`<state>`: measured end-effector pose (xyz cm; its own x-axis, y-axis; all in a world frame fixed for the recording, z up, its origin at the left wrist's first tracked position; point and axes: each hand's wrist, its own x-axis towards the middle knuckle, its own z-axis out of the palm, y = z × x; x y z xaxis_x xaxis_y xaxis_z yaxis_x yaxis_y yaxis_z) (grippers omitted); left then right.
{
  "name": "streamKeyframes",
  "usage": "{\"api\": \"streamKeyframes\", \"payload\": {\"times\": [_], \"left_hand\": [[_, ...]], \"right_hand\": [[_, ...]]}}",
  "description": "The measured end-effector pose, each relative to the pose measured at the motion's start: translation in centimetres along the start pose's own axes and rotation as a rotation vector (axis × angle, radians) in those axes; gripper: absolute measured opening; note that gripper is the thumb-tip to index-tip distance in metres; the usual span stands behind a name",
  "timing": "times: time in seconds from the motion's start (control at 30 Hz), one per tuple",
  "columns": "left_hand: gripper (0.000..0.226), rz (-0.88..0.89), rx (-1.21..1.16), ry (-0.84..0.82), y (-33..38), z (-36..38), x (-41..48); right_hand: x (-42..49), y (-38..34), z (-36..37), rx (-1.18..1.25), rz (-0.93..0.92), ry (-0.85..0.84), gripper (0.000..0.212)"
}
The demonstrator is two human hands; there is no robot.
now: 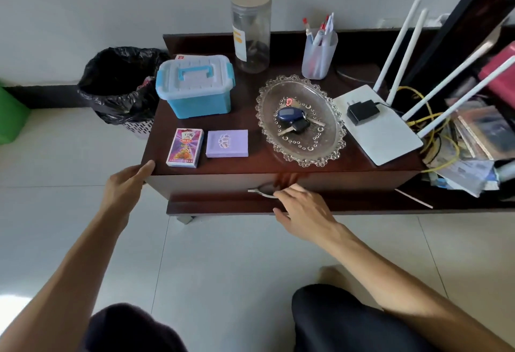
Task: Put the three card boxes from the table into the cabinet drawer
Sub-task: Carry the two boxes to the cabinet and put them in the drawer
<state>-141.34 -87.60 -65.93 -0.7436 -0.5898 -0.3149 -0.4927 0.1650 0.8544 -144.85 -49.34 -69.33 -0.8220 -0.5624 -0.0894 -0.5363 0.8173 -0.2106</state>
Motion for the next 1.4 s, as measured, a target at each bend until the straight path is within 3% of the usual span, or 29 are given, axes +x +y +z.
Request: {"api": "streamKeyframes", "payload": {"times": [0.2,0.47,0.67,0.8,0.93,1.4], "left_hand": [[0.062,0.013,-0.072,-0.143,0.4,-0.8,0.6],[0.037,-0.041,-0.161,-0.246,2.0,-1.0,-0.1],[0.04,-0.046,-0.192,-0.332,2.2,-1.4,-0.1],[0.041,-0.026,-0.208,-0.327,2.0,-1.3,0.2],[0.041,-0.007,-0.231,-0.288,1.4,-1.0,0.3],[0.043,0.009,-0.232,-0.228,0.9,-0.5,0.1]], "right_hand": [[-0.1,0.0,0.4,0.011,-0.048,0.041,0.032],[-1.6,-0.4,-0.7,0.0,-0.108,0.011,0.026],[-4.0,-1.6,-0.5,-0.047,-0.146,-0.017,0.015],[-6.3,-1.7,0.3,-0.118,-0.241,-0.022,0.049],[-8.7,-1.4,1.2,-0.138,-0.38,-0.065,0.06],[-12.8,-3.4,1.9,-0.144,-0.425,-0.105,0.057]]}}
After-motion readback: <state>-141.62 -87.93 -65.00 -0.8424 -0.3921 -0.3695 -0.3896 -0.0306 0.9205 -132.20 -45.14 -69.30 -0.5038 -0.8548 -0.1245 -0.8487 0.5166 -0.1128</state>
